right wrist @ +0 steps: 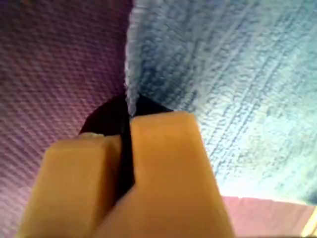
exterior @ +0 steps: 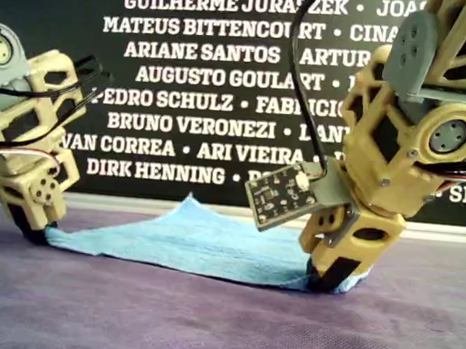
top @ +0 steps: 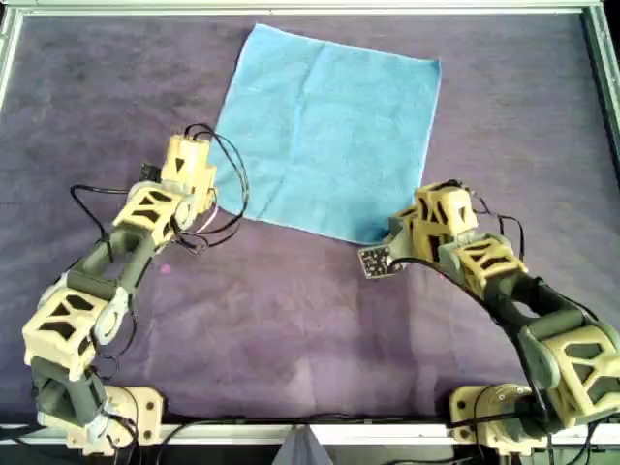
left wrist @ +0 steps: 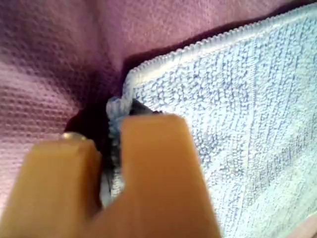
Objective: Fold a cloth
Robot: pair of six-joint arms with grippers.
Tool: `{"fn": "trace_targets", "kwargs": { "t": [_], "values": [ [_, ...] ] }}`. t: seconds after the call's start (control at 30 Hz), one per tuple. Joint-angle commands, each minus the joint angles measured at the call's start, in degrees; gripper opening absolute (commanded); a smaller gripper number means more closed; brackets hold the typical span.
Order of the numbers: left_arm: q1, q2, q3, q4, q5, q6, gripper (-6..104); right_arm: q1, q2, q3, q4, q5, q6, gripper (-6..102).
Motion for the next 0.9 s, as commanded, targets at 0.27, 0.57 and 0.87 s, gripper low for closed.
{"fn": "trace_targets", "kwargs": {
  "t": [0.27,0.57,0.87],
  "values": [
    [-3.1,20.0,4.9,0.4,0.4,-0.4,2,-4.1,11.6,-2.5,-3.0,-0.7,0.18,-2],
    [-3.1,28.5,21.0,0.4,0.6,-0.4,2,-4.2,13.6,-1.4,-1.8,-0.5,-0.09,-2],
    [-3.3,28.7,29.0,0.4,0.7,-0.4,2,-4.4,15.0,4.6,-1.8,-0.5,-0.62,-2]
  ]
}}
